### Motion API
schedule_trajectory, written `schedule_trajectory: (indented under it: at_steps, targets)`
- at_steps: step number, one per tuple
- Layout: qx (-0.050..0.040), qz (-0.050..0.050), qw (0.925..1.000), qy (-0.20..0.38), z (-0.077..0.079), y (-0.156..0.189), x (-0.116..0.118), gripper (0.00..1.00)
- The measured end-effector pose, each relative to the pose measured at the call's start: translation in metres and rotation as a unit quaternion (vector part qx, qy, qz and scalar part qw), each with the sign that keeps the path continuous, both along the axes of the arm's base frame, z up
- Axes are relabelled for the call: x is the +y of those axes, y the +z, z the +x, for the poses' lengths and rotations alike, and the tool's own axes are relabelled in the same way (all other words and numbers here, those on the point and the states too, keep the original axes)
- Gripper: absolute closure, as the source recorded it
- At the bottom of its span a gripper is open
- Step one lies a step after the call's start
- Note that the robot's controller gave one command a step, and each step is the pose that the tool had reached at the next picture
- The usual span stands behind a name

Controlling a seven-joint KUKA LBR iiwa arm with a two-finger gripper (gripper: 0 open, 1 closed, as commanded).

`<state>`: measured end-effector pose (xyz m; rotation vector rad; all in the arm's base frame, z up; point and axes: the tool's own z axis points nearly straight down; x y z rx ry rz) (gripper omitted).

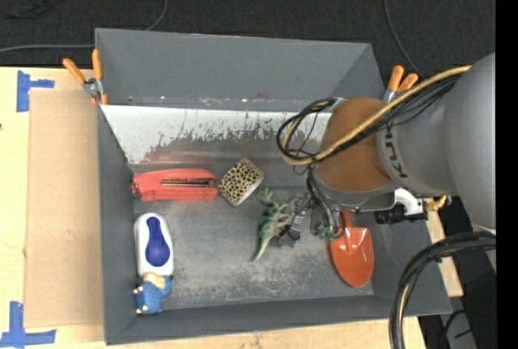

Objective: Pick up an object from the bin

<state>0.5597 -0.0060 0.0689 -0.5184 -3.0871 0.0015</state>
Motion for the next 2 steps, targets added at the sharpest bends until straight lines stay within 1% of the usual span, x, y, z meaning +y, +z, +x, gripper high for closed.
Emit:
schedule_trajectory:
  at_steps: [2]
  targets:
    - [0.0012,0.0,1.0,0.001,-0.0008,0.0178,0.0001,1.0]
